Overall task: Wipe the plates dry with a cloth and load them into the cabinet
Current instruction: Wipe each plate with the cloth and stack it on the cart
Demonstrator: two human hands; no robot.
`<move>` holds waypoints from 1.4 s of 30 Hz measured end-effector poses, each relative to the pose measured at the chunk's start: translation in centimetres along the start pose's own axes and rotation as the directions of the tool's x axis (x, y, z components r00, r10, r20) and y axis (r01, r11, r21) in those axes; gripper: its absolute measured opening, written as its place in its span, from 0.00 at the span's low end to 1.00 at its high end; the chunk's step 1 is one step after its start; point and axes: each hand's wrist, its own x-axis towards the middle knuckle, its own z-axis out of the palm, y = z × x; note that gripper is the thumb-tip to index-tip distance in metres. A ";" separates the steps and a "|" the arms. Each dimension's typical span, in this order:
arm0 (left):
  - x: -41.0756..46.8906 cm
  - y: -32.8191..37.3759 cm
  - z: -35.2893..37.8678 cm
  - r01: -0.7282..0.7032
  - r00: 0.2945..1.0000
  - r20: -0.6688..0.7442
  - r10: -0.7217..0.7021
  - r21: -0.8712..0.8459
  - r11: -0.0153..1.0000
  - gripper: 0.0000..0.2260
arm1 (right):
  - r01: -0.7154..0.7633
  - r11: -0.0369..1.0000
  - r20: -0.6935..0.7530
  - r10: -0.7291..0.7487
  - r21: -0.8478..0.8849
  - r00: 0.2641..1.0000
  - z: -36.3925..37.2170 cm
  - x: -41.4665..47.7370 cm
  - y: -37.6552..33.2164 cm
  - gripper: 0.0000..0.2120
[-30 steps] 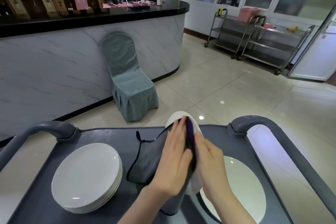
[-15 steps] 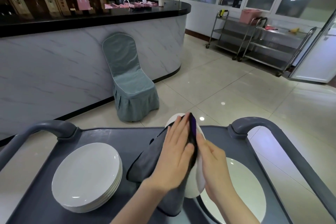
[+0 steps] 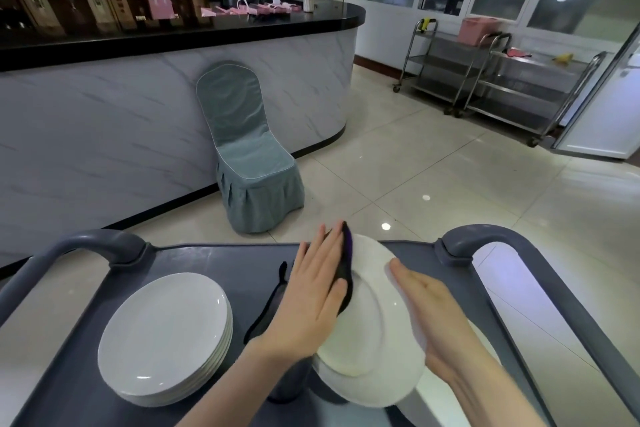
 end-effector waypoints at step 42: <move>-4.3 0.3 2.0 0.287 0.883 -0.182 -0.432 -0.518 0.806 0.27 | 0.135 0.942 -0.299 -0.039 0.308 0.953 3.0 1.3 0.2 0.16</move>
